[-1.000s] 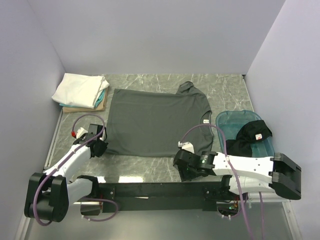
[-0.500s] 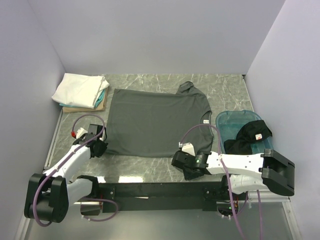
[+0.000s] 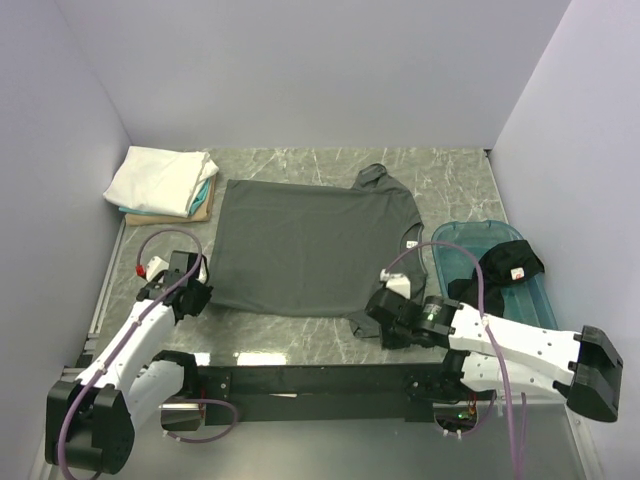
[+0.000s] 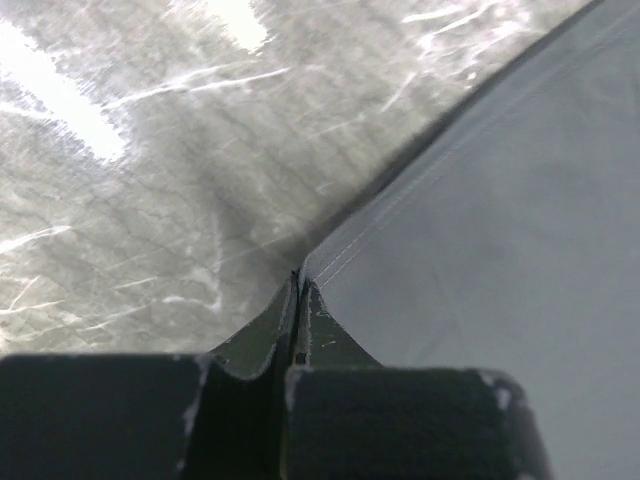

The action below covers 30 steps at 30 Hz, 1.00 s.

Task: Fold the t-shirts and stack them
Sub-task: Fold the tshirt

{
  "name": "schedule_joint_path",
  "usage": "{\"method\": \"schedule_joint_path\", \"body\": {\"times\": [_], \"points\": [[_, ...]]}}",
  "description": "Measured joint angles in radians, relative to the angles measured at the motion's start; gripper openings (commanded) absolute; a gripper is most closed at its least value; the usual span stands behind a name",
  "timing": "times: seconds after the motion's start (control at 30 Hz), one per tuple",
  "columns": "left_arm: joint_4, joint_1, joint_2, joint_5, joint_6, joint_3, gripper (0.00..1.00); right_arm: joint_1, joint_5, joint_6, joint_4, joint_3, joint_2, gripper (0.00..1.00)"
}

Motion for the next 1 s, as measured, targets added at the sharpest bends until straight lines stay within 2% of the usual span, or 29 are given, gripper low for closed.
{"method": "schedule_joint_path", "body": {"times": [0.33,1.0], "points": [[-0.006,0.000,0.126,0.024,0.002,0.146,0.01,-0.265,0.051,-0.209,-0.008,0.188,0.000,0.00],[0.002,0.002,0.432,0.020,0.002,0.429,0.01,-0.562,0.020,-0.514,0.112,0.425,0.270,0.00]]}}
